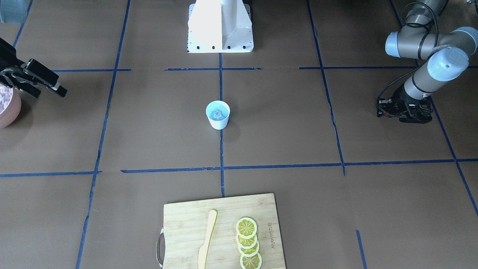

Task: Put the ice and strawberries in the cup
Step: 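Carry the red strawberry over the blue cup with left gripper and release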

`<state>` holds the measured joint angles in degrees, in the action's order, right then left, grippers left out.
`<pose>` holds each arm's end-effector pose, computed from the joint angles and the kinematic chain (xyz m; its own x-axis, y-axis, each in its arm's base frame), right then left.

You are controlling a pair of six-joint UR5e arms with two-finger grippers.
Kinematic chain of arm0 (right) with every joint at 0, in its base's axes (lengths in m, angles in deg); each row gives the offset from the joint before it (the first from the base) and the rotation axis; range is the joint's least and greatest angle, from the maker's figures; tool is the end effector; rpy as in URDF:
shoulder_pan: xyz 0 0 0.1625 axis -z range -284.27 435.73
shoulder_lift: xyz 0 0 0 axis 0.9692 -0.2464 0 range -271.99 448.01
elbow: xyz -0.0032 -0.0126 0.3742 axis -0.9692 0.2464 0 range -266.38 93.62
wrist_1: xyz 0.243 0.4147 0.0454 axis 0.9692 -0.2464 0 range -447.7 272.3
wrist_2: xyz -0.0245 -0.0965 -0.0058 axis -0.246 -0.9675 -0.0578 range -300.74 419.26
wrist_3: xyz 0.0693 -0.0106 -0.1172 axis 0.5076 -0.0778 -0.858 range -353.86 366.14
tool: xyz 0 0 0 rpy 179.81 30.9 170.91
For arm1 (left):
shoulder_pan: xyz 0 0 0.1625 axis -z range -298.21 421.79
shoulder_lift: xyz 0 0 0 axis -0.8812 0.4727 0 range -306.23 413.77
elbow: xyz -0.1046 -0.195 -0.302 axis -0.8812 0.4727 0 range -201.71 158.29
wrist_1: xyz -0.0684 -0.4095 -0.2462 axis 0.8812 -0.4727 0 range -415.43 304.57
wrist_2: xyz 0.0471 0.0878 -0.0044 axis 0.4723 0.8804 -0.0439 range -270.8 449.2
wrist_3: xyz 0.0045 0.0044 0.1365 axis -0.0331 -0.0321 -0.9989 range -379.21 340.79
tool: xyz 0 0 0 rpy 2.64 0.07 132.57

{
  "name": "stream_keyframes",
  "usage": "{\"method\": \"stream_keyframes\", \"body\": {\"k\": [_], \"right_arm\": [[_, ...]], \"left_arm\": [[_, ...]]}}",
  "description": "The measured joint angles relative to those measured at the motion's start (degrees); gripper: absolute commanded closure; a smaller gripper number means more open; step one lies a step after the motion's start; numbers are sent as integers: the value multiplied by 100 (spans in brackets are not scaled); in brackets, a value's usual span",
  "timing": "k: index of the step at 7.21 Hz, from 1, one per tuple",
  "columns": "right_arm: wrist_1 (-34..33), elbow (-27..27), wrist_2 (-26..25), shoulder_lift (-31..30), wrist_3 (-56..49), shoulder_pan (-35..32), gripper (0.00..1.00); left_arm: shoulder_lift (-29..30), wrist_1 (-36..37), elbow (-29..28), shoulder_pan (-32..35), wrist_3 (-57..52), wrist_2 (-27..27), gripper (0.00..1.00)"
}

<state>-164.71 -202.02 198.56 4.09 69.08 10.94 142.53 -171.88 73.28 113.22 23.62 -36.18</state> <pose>-0.2148 -0.5265 0.2839 0.4346 0.2267 0.8716 -0.1855 0.9696 -0.1597 0.3299 -0.5006 0.5525 0.7006 0.0806 -0.7090 -0.0853 0.9959 0.0289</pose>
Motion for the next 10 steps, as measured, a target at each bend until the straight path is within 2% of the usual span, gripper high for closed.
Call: {"method": "stream_keyframes", "body": {"k": [2, 3, 5, 6, 8, 10], "right_arm": [[-6, 14, -8, 5, -3, -4, 0], [-9, 34, -13, -5, -18, -44, 0], [-15, 158, -17, -63, -253, -239, 0], [-18, 248, -15, -120, -513, -358, 0], [-4, 440, -15, -159, -842, -496, 0], [8, 541, -19, -151, -987, -513, 0]], "left_arm": [[203, 226, 691, -10, 558, -117, 100], [684, 479, 977, -75, 1091, -218, 100], [2136, 983, 1065, -615, 2360, -272, 100], [2838, 1088, 921, -999, 3004, -146, 100], [4003, 1111, 228, -1573, 3633, 471, 100], [4565, 1037, -434, -1757, 3728, 820, 94]]}}
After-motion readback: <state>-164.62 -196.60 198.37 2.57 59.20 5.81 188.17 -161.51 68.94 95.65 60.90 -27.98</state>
